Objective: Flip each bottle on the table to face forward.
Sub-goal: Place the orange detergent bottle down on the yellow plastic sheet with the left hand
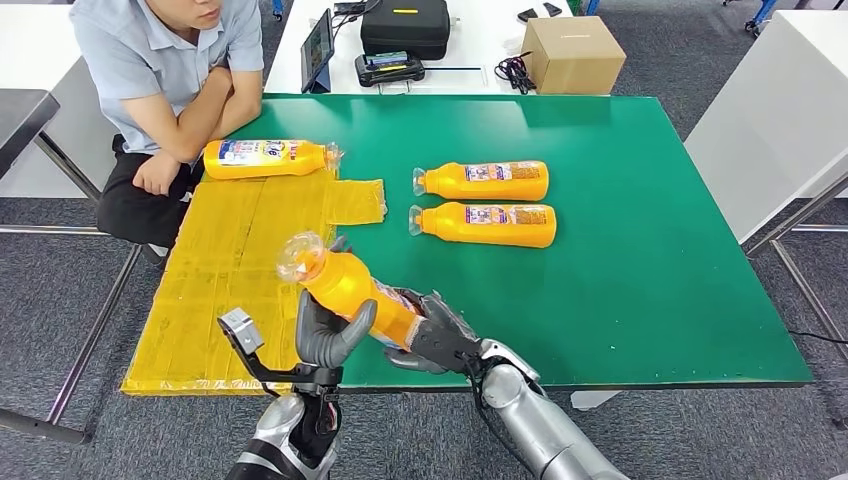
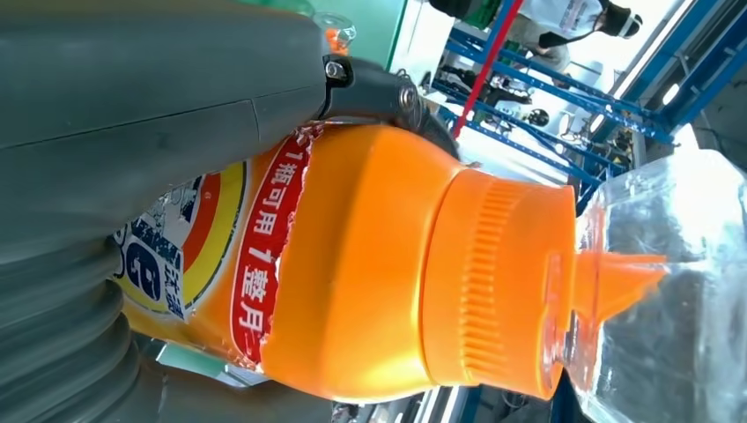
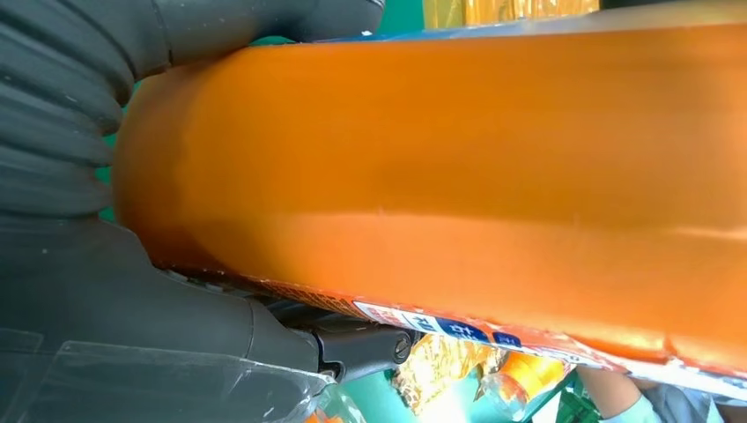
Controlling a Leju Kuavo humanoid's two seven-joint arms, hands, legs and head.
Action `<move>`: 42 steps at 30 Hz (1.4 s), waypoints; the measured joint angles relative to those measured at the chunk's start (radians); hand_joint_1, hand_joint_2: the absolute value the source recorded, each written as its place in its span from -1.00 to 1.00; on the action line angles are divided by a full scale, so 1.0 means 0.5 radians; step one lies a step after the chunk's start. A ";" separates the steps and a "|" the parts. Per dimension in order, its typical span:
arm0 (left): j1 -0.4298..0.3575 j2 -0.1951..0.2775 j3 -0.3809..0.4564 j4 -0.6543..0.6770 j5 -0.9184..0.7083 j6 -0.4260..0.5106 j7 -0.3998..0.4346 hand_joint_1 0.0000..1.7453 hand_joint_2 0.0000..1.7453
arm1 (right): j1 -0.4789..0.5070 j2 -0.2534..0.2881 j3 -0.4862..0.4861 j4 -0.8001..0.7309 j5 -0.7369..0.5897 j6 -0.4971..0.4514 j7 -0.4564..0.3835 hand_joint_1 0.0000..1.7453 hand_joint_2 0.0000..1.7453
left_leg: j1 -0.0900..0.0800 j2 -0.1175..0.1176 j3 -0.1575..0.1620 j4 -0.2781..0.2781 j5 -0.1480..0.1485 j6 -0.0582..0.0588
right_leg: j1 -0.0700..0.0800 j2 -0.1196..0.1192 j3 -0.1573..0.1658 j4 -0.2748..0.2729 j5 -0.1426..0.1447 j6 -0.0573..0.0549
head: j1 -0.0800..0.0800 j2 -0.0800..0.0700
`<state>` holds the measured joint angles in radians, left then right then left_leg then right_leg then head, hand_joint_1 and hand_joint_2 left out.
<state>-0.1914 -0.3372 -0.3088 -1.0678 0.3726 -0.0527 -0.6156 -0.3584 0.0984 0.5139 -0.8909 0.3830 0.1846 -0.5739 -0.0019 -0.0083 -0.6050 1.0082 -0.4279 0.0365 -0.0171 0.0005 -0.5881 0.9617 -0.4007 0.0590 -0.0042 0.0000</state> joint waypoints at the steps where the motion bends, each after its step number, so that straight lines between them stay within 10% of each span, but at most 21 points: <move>1: -0.002 0.000 -0.004 0.001 -0.008 -0.001 -0.002 1.00 1.00 | 0.000 0.000 -0.003 0.000 -0.009 0.006 -0.001 1.00 1.00 | 0.000 0.000 0.000 0.000 0.000 0.000 | 0.000 0.000 0.000 0.000 0.000 0.000 | 0.000 0.000; 19: -0.034 -0.001 -0.077 0.002 -0.313 0.158 -0.050 1.00 1.00 | 0.034 0.000 -0.053 -0.080 -0.132 0.075 0.038 0.98 1.00 | 0.000 0.000 0.000 0.000 0.000 0.000 | 0.000 0.000 0.000 0.000 0.000 0.000 | 0.000 0.000; 20: -0.036 -0.001 -0.080 0.002 -0.326 0.165 -0.048 1.00 1.00 | 0.036 0.000 -0.057 -0.085 -0.133 0.075 0.039 0.91 1.00 | 0.000 0.000 0.000 0.000 0.000 0.000 | 0.000 0.000 0.000 0.000 0.000 0.000 | 0.000 0.000; 24: -0.044 -0.002 -0.093 0.004 -0.454 0.247 -0.029 1.00 1.00 | 0.047 0.000 -0.065 -0.116 -0.136 0.074 0.046 -0.95 1.00 | 0.000 0.000 0.000 0.000 0.000 0.000 | 0.000 0.000 0.000 0.000 0.000 0.000 | 0.000 0.000; 42: 0.034 0.021 -0.084 -0.334 -1.561 0.582 0.283 1.00 1.00 | 0.145 0.037 -0.191 -0.221 0.168 -0.245 0.136 -1.00 1.00 | 0.000 0.000 -0.002 0.000 0.000 0.000 | 0.000 0.000 -0.002 0.000 0.000 0.000 | 0.000 0.000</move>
<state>-0.1743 -0.3265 -0.3506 -1.2347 -0.4081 0.2383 -0.4742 -0.2860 0.1171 0.4185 -1.0013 0.4668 0.0620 -0.5060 -0.0018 -0.0083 -0.6060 1.0082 -0.4279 0.0365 -0.0171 0.0005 -0.5890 0.9617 -0.4007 0.0589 -0.0044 0.0000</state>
